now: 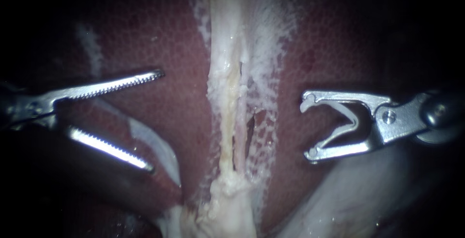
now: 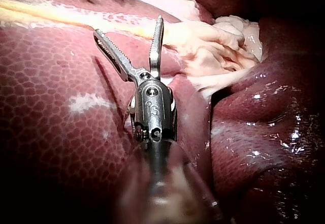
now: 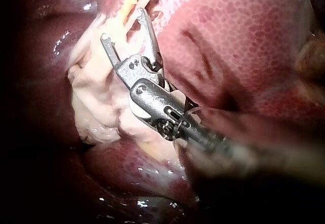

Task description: Grabbing gallbladder

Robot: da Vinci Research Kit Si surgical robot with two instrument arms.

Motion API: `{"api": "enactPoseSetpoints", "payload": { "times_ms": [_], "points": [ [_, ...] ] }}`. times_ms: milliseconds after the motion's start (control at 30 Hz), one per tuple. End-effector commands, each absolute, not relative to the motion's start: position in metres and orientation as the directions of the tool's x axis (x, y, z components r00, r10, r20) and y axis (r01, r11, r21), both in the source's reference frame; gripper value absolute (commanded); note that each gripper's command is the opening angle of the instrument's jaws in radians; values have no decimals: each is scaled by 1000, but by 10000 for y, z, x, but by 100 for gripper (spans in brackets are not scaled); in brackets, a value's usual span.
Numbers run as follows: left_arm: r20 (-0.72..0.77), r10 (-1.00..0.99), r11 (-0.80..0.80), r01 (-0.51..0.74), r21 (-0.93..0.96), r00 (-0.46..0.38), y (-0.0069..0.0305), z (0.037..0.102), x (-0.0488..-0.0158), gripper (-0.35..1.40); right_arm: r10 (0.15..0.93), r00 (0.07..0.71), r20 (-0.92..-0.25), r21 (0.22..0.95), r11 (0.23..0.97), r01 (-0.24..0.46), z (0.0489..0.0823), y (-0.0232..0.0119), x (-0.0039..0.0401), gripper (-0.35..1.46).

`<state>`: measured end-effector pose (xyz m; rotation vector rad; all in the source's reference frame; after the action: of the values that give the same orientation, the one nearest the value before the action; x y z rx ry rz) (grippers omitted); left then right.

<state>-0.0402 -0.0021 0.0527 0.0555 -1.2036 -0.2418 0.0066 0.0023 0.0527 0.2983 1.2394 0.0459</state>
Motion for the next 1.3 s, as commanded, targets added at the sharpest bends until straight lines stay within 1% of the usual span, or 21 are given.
{"api": "enactPoseSetpoints", "payload": {
  "times_ms": [33, 267, 500, 767, 1300],
  "points": [
    [917, -215, 973, 156, 171, 337, -21, 527, -402, 106, 195, 330, -924, 248, 960, 127, 527, 23, 66, 60],
    [915, -217, 972, 160, 171, 341, -19, 526, -410, 106, 196, 330, -924, 248, 960, 127, 527, 24, 66, 60],
    [898, -294, 951, 196, 240, 327, -15, 526, -427, 104, 201, 330, -922, 254, 959, 124, 527, 24, 66, 60],
    [855, -428, 898, 250, 363, 294, -7, 533, -450, 91, 201, 329, -923, 254, 959, 127, 527, 23, 65, 60],
    [812, -521, 847, 274, 455, 262, 11, 562, -463, 83, 207, 329, -921, 260, 958, 125, 528, 24, 65, 60]
  ]
}}
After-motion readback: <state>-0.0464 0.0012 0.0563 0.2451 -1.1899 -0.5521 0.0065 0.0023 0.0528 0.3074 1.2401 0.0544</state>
